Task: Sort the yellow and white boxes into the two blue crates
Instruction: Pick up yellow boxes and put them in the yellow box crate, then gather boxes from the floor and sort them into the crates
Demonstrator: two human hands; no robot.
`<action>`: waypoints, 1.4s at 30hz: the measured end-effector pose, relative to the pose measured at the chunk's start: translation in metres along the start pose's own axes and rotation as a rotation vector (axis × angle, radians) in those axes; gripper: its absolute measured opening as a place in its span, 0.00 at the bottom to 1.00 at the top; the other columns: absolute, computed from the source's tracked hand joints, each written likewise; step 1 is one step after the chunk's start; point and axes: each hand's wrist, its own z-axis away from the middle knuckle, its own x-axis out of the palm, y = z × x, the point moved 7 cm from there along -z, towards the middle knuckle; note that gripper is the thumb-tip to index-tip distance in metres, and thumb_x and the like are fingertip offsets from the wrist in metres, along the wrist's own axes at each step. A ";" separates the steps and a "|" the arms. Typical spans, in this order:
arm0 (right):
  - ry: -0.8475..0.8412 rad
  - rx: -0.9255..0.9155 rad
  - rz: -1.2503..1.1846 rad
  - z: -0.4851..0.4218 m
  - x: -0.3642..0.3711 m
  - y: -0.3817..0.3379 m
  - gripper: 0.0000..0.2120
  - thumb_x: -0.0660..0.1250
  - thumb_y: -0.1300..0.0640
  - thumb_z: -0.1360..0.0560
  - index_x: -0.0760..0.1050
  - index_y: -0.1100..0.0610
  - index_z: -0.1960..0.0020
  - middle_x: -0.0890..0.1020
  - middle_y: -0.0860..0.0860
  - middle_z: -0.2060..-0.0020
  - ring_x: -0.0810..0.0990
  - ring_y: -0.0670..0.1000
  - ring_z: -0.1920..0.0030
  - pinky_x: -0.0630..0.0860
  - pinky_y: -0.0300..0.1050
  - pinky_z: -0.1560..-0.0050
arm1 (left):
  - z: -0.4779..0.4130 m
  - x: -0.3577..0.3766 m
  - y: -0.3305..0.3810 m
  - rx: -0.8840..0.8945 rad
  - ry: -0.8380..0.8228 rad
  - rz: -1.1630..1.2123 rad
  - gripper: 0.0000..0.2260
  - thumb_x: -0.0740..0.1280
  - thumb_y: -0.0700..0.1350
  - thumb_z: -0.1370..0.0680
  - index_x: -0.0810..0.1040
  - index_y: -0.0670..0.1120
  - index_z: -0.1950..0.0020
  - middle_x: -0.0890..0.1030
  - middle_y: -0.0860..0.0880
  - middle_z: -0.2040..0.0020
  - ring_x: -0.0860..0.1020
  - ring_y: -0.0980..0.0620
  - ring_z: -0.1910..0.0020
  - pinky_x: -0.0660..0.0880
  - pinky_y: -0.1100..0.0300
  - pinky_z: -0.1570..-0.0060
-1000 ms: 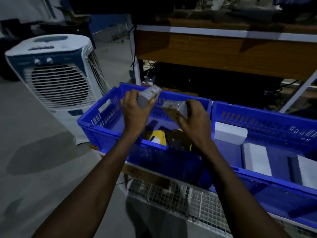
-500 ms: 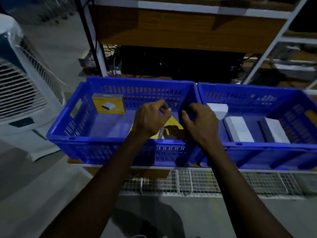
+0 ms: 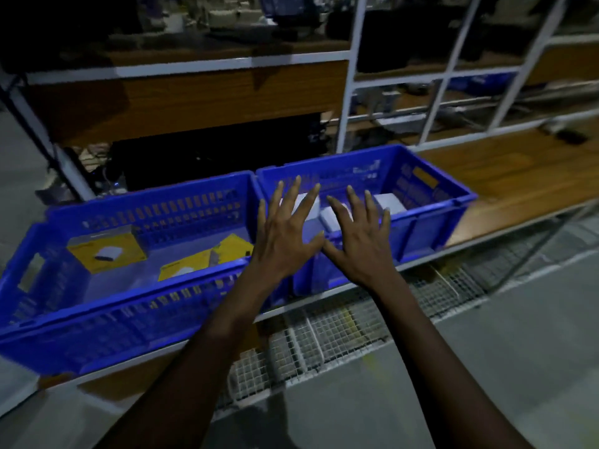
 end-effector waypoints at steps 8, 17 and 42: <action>-0.011 0.316 0.073 0.160 -0.076 0.155 0.39 0.47 0.29 0.28 0.53 0.46 0.22 0.54 0.55 0.22 0.50 0.62 0.22 0.50 0.74 0.30 | 0.032 0.082 0.205 0.162 -0.208 0.072 0.40 0.54 0.68 0.29 0.39 0.59 0.23 0.45 0.50 0.19 0.41 0.42 0.21 0.44 0.33 0.28; -0.022 0.738 0.142 0.373 -0.148 0.296 0.39 0.42 0.29 0.27 0.53 0.47 0.22 0.54 0.55 0.22 0.49 0.61 0.22 0.49 0.74 0.30 | 0.097 0.164 0.428 0.461 -0.416 0.118 0.44 0.64 0.64 0.26 0.38 0.56 0.22 0.47 0.48 0.19 0.44 0.42 0.21 0.47 0.32 0.29; -0.007 1.879 0.276 0.786 -0.237 0.468 0.32 0.57 0.36 0.24 0.55 0.45 0.23 0.57 0.50 0.23 0.54 0.55 0.23 0.55 0.68 0.30 | 0.282 0.364 0.863 1.376 -0.886 0.383 0.41 0.62 0.62 0.25 0.38 0.57 0.21 0.47 0.50 0.19 0.46 0.42 0.21 0.52 0.33 0.29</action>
